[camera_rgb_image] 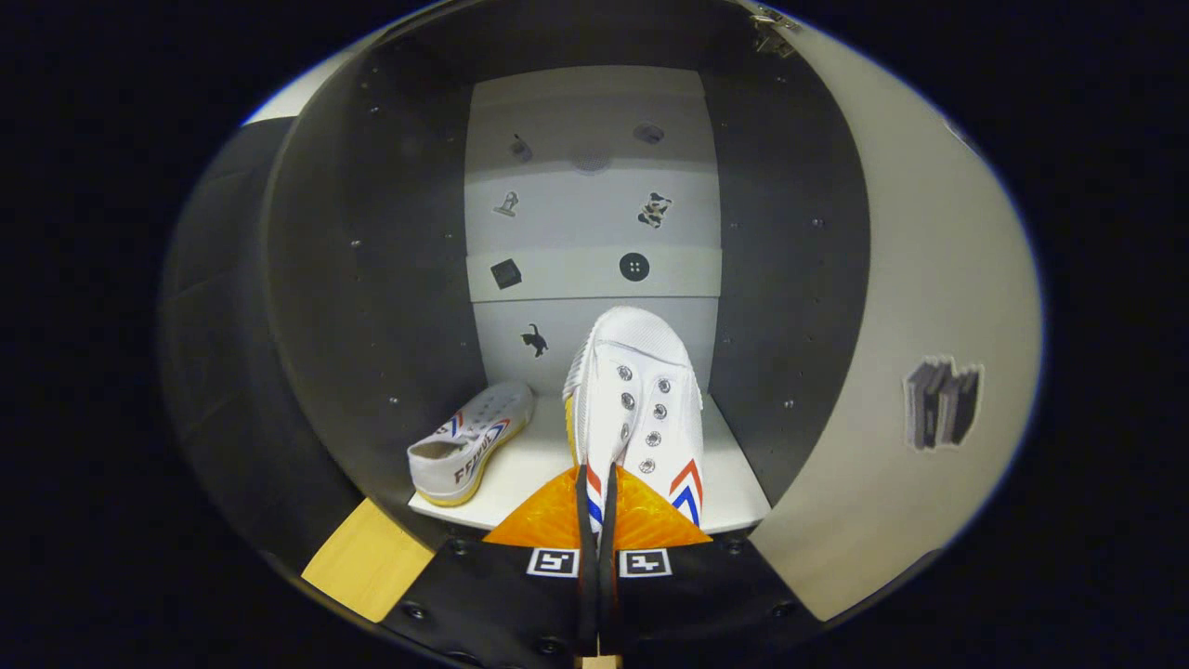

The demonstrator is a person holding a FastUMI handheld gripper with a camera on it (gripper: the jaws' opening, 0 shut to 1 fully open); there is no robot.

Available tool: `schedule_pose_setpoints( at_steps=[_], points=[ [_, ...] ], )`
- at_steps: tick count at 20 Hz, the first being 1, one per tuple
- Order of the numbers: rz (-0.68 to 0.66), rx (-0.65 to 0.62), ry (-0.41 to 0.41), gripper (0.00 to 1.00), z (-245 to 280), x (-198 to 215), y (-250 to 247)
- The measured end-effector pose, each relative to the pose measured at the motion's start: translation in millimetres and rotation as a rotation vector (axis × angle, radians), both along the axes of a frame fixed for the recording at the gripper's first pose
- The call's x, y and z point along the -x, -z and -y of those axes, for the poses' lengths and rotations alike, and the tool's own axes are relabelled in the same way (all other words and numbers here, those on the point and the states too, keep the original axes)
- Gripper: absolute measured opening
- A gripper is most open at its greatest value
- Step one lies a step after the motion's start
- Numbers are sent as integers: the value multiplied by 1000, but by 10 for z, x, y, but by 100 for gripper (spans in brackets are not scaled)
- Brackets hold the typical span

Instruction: Open the shoe cabinet door, grab the shoes and put them into the shoe cabinet, then close the shoe cabinet door.

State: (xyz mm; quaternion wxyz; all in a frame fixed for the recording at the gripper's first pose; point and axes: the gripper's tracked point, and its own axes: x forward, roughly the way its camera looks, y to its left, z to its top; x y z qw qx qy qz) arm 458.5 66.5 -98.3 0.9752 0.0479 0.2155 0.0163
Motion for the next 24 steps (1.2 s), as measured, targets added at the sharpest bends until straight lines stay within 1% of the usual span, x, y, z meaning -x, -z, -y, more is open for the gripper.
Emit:
schedule_pose_setpoints(
  at_steps=[3,5,8,13,16,20,22,23,24],
  points=[
    [-4,-5,35,2,69,-385,30],
    [-29,-14,60,1,101,-681,169],
    [-94,-25,73,2,112,-958,445],
    [-149,-33,61,2,28,-1175,724],
    [-181,-49,62,3,-18,-1231,858],
    [-189,-33,57,5,-34,-1275,945],
    [-182,-29,49,8,-51,-1262,929],
    [-161,-28,49,14,-64,-1272,883],
    [-140,-13,59,30,-26,-1285,825]
  ],
)
